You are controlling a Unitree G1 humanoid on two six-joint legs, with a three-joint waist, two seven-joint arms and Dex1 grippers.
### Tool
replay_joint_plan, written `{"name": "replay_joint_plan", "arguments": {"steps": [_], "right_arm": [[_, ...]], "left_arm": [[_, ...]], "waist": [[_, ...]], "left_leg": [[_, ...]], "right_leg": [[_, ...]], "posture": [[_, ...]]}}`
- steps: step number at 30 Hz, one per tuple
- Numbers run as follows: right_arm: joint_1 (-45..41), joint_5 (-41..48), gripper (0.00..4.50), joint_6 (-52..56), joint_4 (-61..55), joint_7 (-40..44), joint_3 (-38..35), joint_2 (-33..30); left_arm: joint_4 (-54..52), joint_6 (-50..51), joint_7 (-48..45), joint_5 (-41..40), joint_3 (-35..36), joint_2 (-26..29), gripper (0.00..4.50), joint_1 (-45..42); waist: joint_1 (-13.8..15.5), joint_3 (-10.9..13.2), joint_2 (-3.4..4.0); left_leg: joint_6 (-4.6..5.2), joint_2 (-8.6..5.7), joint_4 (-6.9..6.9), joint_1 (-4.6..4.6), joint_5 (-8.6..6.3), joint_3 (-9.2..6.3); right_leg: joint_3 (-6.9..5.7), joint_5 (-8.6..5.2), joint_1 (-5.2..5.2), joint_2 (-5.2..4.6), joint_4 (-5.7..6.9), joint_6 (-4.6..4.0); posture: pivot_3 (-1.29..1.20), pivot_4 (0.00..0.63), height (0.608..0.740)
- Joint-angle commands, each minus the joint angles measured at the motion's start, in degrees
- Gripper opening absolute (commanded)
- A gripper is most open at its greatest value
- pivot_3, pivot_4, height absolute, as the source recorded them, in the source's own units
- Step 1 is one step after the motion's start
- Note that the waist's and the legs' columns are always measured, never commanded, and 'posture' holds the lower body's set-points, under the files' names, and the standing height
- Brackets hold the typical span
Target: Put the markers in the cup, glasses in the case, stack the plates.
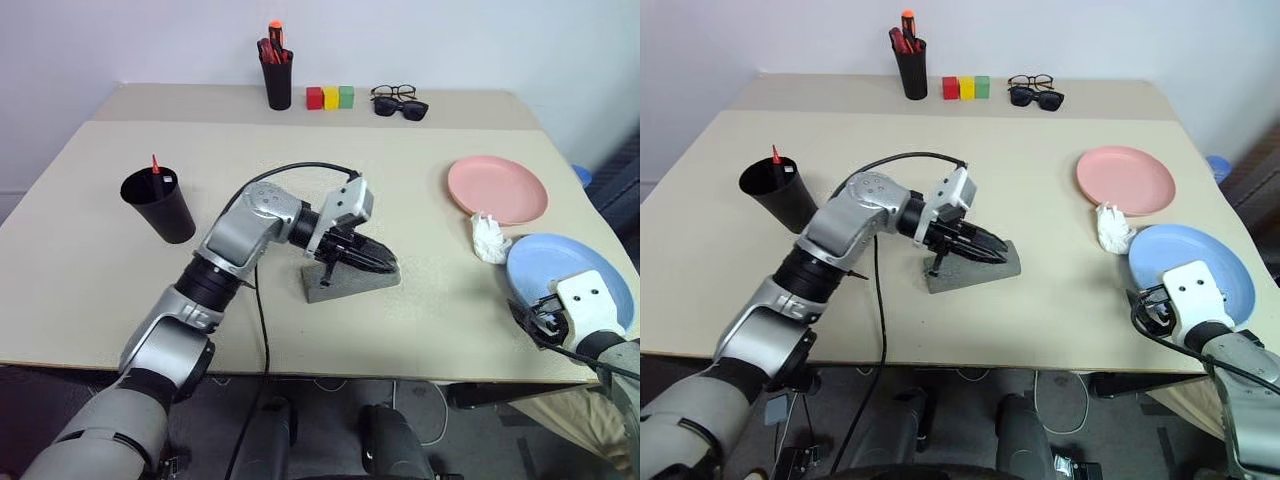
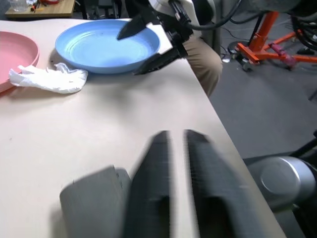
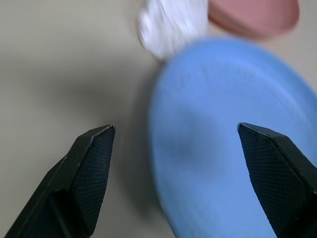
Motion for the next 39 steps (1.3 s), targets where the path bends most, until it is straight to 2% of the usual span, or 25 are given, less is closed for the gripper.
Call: {"name": "replay_joint_plan", "arguments": {"steps": [1, 4, 5, 6, 7, 9, 15, 16, 24, 30, 35, 39], "right_arm": [[-1.2, -0.5, 4.06, -1.5, 1.7, 0.0, -0.2, -1.0], [-2.1, -0.5, 4.06, -1.5, 2.8, 0.1, 0.4, -0.9], [-2.3, -0.5, 4.06, -1.4, 3.0, 0.0, 0.6, -0.8], [-2.7, -0.4, 4.06, -1.0, 3.3, -0.2, 0.9, -0.7], [-3.2, -0.3, 3.79, -0.4, 3.5, -0.5, 1.1, -0.5], [-3.6, -0.1, 3.23, 0.7, 3.6, -0.4, 1.6, -0.5], [-4.4, 0.2, 0.22, 3.7, 3.0, -0.4, 2.0, -0.8], [-4.5, 0.3, 0.04, 4.0, 2.9, -0.4, 2.0, -0.8], [-6.8, -1.9, 0.04, 4.5, 1.4, -3.4, 1.7, -1.3], [-18.6, -4.0, 0.04, -0.9, 8.0, -3.3, 5.3, -5.2], [-35.4, -8.0, 0.04, -13.6, 29.0, -1.1, 14.4, -7.0], [-52.7, -12.6, 0.04, -28.1, 54.7, 0.1, 21.8, -5.4]], "left_arm": [[-0.7, -0.8, 1.3, 1.6, -0.3, -1.1, 2.75, -1.6], [-1.0, -1.2, 3.4, 2.8, -0.1, -1.9, 4.24, -1.3], [-1.1, -0.9, 3.9, 3.1, 0.0, -2.0, 4.44, -1.3], [-1.3, -0.6, 4.4, 3.2, 0.0, -2.2, 4.44, -1.2], [-1.6, -0.3, 4.6, 3.2, 0.1, -2.2, 4.49, -1.1], [-2.1, 0.2, 5.3, 3.0, 0.2, -2.4, 4.5, -0.9], [-3.5, 1.0, 6.5, 2.7, 0.3, -2.3, 4.5, -0.5], [-3.8, 1.2, 6.6, 2.6, 0.4, -2.2, 4.5, -0.4], [-5.1, 2.1, 7.8, 2.2, 1.0, -1.7, 4.5, 0.4], [-7.7, 4.5, 10.3, 1.6, 1.8, -1.8, 4.5, 2.3], [-10.8, 6.9, 13.3, 1.7, 2.0, -2.0, 4.5, 5.2], [-14.4, 10.0, 16.4, 1.6, 3.1, -1.7, 4.5, 7.3]], "waist": [[0.0, 0.0, 0.04], [0.1, 0.0, 0.06], [0.1, 0.0, 0.06], [0.1, 0.0, 0.06], [0.1, 0.0, 0.07], [0.1, 0.0, 0.07], [0.2, 0.0, 0.07], [0.2, 0.0, 0.07], [0.2, 0.0, 0.08], [-0.5, 0.0, 0.23], [-1.4, 0.0, 0.26], [-1.7, 0.1, 0.32]], "left_leg": [[0.0, 0.0, 0.0, 0.0, 0.0, 0.0], [0.0, 0.0, 0.0, 0.0, 0.0, 0.0], [0.0, 0.0, 0.01, 0.0, 0.0, 0.0], [0.0, 0.0, 0.01, 0.0, 0.0, 0.0], [0.0, 0.0, 0.02, 0.0, 0.0, 0.0], [0.0, 0.0, 0.02, 0.0, 0.0, 0.0], [0.0, -0.01, 0.02, 0.0, 0.0, 0.0], [0.0, -0.01, 0.03, 0.0, 0.0, 0.0], [0.0, -0.02, 0.05, 0.0, 0.0, -0.02], [0.0, -0.01, 0.1, 0.03, 0.0, 0.03], [0.0, -0.01, 0.1, 0.09, 0.0, 0.05], [0.02, -0.04, 0.07, 0.12, 0.01, 0.06]], "right_leg": [[0.0, 0.0, 0.0, 0.0, 0.0, 0.0], [0.0, 0.0, 0.0, 0.0, 0.0, 0.01], [0.0, 0.0, 0.0, 0.0, 0.0, 0.01], [0.0, 0.0, 0.01, 0.0, 0.0, 0.01], [0.0, 0.0, 0.01, 0.0, 0.0, 0.01], [0.0, 0.0, 0.01, 0.0, 0.0, 0.01], [0.0, 0.0, 0.02, 0.0, 0.0, 0.02], [0.01, 0.0, 0.02, 0.0, 0.0, 0.02], [0.0, 0.0, 0.05, 0.0, 0.0, 0.02], [0.02, 0.01, 0.04, 0.0, 0.02, 0.02], [0.04, 0.02, 0.08, 0.02, 0.08, 0.03], [0.07, 0.04, 0.08, 0.01, 0.11, 0.07]], "posture": [[0.0, 0.15, 0.739], [0.0, 0.15, 0.739], [0.0, 0.15, 0.739], [0.0, 0.15, 0.739], [0.0, 0.15, 0.739], [0.0, 0.15, 0.739], [0.0, 0.15, 0.739], [0.0, 0.15, 0.739], [0.0, 0.15, 0.739], [0.0, 0.15, 0.739], [0.0, 0.15, 0.739], [0.0, 0.15, 0.739]]}}
